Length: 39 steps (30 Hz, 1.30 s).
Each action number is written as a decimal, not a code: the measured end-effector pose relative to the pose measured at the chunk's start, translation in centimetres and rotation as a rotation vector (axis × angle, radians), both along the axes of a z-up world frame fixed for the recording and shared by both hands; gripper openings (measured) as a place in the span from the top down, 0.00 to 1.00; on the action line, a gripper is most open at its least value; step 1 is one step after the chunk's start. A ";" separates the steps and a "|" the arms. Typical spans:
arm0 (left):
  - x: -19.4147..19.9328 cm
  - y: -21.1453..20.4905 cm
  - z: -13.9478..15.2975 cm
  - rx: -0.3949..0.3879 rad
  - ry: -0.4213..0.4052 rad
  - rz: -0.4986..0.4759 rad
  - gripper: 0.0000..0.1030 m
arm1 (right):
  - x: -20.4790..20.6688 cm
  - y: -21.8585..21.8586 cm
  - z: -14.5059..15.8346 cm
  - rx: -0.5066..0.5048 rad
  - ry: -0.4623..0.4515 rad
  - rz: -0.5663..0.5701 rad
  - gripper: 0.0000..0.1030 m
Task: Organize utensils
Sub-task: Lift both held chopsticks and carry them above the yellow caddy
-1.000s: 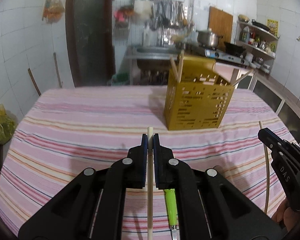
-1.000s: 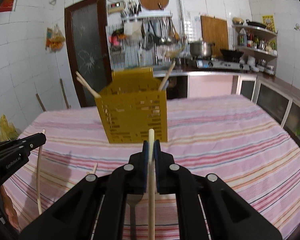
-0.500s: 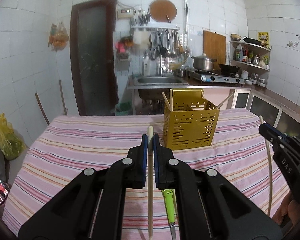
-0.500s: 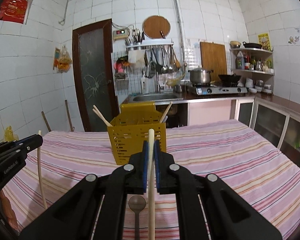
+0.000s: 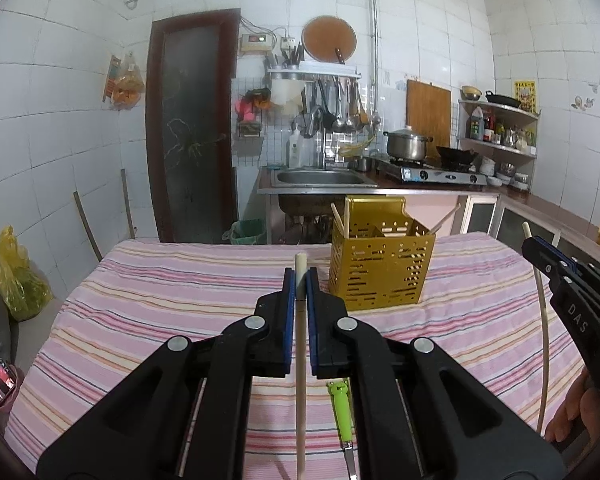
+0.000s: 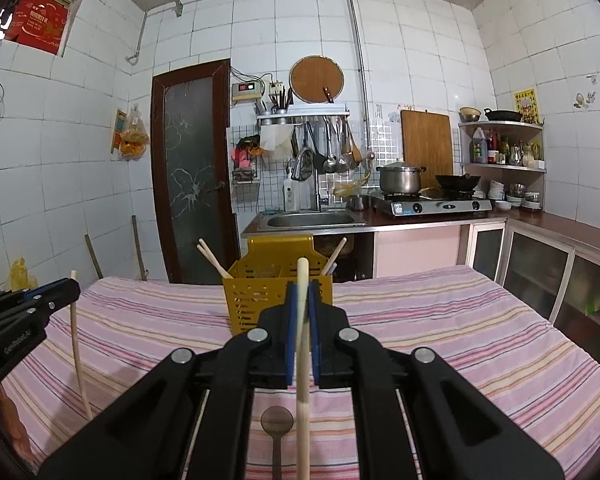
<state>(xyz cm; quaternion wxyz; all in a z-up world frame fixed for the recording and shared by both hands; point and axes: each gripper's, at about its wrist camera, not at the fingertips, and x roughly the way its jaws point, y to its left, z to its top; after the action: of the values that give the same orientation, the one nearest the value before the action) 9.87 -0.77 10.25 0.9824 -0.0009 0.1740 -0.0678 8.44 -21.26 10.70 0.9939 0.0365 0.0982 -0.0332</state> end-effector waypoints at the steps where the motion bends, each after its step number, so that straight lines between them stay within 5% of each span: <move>1: 0.0 0.1 0.1 -0.003 -0.003 0.000 0.96 | 0.0 0.0 0.1 0.000 -0.005 -0.001 0.94; 39: 3.7 -1.7 4.3 -0.046 -0.031 -0.050 0.96 | 4.2 -4.6 2.9 0.114 0.012 0.071 0.94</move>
<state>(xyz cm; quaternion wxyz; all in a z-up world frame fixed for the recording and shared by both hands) 13.60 -2.50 14.56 0.9827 -0.0182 0.1572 -0.0964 12.68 -25.85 13.61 0.9902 0.0895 0.1069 0.0074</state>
